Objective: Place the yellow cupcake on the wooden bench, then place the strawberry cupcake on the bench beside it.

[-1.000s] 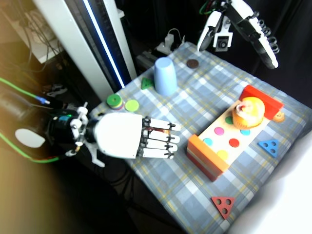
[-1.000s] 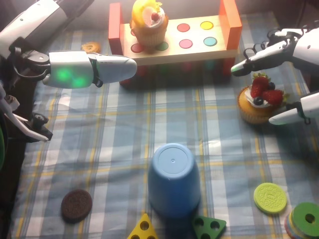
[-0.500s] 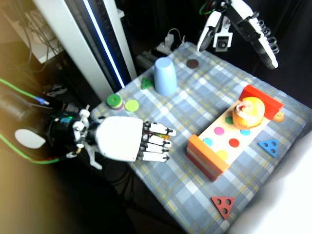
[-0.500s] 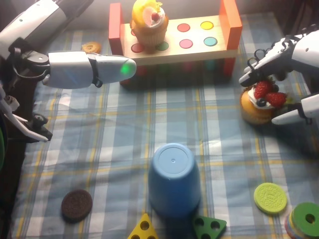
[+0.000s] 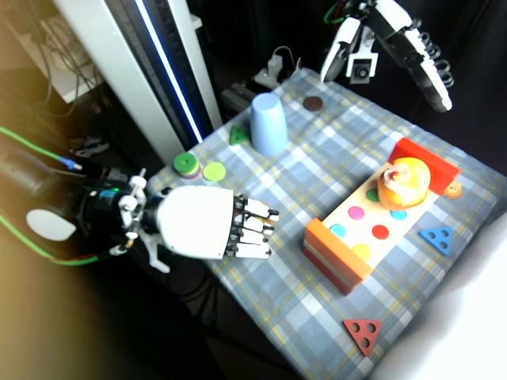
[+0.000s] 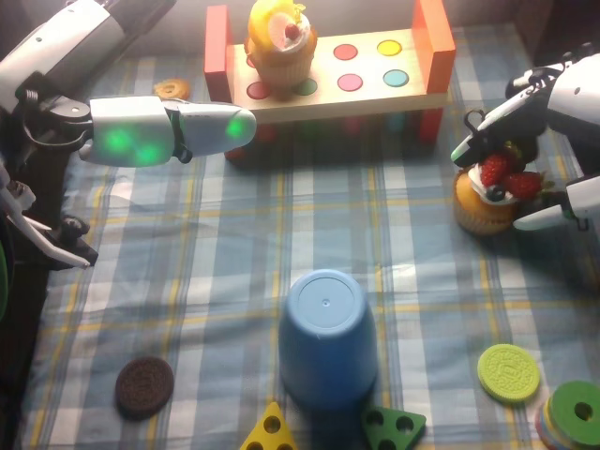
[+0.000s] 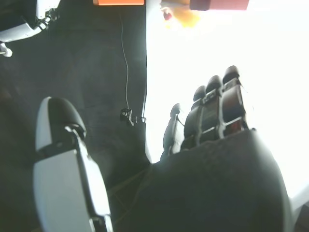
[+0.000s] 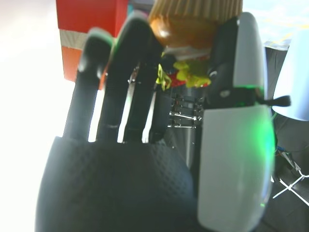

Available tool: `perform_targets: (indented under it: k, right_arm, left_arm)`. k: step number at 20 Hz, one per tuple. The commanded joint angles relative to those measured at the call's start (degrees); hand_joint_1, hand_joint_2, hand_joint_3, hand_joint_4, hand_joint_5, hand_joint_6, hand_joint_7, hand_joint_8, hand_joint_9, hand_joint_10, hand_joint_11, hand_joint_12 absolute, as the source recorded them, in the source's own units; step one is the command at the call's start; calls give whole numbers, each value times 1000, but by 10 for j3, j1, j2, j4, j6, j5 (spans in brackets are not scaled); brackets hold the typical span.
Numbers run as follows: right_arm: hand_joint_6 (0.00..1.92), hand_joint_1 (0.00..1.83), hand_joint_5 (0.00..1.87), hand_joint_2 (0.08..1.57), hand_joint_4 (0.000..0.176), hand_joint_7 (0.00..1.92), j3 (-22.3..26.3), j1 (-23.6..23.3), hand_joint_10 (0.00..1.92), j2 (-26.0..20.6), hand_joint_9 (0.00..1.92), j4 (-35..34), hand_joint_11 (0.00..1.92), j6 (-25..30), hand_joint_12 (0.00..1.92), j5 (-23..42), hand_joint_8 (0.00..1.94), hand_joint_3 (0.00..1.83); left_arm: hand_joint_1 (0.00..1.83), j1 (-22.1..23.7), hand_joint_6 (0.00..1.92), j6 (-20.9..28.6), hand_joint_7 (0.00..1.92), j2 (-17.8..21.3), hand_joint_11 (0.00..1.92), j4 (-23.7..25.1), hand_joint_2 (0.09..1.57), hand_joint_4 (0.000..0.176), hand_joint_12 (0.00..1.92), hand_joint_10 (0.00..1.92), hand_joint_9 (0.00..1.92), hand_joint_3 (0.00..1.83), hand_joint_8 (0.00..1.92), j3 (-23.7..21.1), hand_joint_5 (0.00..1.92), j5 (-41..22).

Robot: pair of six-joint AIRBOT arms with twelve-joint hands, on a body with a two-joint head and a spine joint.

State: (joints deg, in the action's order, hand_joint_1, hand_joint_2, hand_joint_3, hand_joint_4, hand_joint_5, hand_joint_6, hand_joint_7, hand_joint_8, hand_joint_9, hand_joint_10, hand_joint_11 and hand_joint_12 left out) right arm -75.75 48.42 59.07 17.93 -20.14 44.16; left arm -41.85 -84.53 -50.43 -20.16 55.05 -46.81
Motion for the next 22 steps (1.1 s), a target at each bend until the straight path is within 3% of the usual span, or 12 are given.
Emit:
perform_targets:
  k: [1, 9, 10, 11, 12, 14, 16, 17, 18, 19, 20, 22]
  right_arm:
    - [436, 1254, 1211, 1066, 0, 1036, 0, -14, 1015, -2, 732, -10, 364, 5, 1589, 76, 1059, 0]
    - [733, 1222, 1084, 1118, 0, 888, 5, -141, 809, -10, 679, 56, 202, 11, 1512, 131, 1208, 0]
    - [756, 1151, 1103, 1071, 0, 786, -5, -163, 1276, -1, 603, 61, 108, 10, 1658, 129, 1331, 0]
    - [756, 1151, 1103, 1071, 0, 786, -10, -171, 1276, 4, 603, 62, 108, 10, 1658, 127, 1331, 0]
    - [686, 1186, 1152, 1040, 0, 907, -24, -193, 1521, 17, 757, 67, 537, 10, 1834, 113, 1246, 0]
    - [262, 1285, 1250, 1053, 0, 1083, -44, -220, 1216, 35, 963, 77, 627, 10, 1656, 80, 1093, 0]
    - [231, 1299, 1281, 1022, 0, 1201, -62, -239, 1011, 51, 1064, 85, 654, 10, 1504, 48, 867, 0]
    - [470, 1303, 1225, 993, 0, 1387, -76, -247, 740, 64, 1058, 88, 261, 10, 1382, 26, 375, 0]
    - [452, 1285, 1259, 984, 0, 1402, -91, -254, 597, 78, 1088, 92, 279, 10, 1439, 3, 316, 0]
    - [471, 1274, 1274, 986, 33, 1380, -101, -260, 566, 89, 1088, 96, 434, 10, 1478, -14, 295, 0]
    - [444, 1281, 1249, 992, 0, 1362, -111, -265, 713, 99, 1105, 102, 594, 10, 1499, -32, 410, 0]
    - [671, 1282, 1157, 995, 0, 1467, -127, -272, 611, 118, 1238, 118, 860, 10, 1269, -63, 143, 2]
  left_arm:
    - [825, 3, 0, 5, 0, 5, 0, 8, 830, 176, 0, 0, 0, 2, 0, 1, 0, -68]
    - [919, 0, 0, 5, 0, 5, 0, 7, 816, 176, 0, 0, 0, 0, 0, 0, 0, -72]
    - [951, -1, 0, 5, 0, 5, 0, 6, 815, 176, 0, 0, 0, 0, 0, 0, 0, -72]
    - [951, -1, 0, 5, 0, 5, 0, 5, 815, 176, 0, 0, 0, 0, 0, 0, 0, -73]
    - [998, -3, 0, 7, 0, 5, 0, 5, 809, 176, 0, 0, 0, 0, 0, 0, 0, -73]
    - [1000, -8, 0, 13, 0, 5, 0, 6, 801, 176, 0, 0, 0, 0, 0, 0, 0, -73]
    - [1004, -9, 0, 14, 0, 7, 0, 6, 799, 176, 0, 0, 0, 0, 0, 0, 0, -73]
    - [1022, -10, 0, 14, 0, 8, 0, 6, 808, 176, 0, 5, 14, 0, 0, 0, 0, -73]
    - [974, -10, 0, 14, 0, 8, 0, 6, 818, 176, 0, 1, 6, 3, 0, 0, 0, -73]
    - [955, -10, 0, 14, 0, 8, 0, 6, 819, 176, 0, 0, 0, 3, 0, 1, 0, -73]
    - [930, -10, 0, 14, 0, 8, 0, 6, 822, 176, 0, 0, 0, 4, 0, 1, 0, -72]
    - [945, -10, 0, 14, 0, 8, 0, 7, 826, 176, 0, 0, 0, 5, 0, 1, 0, -72]
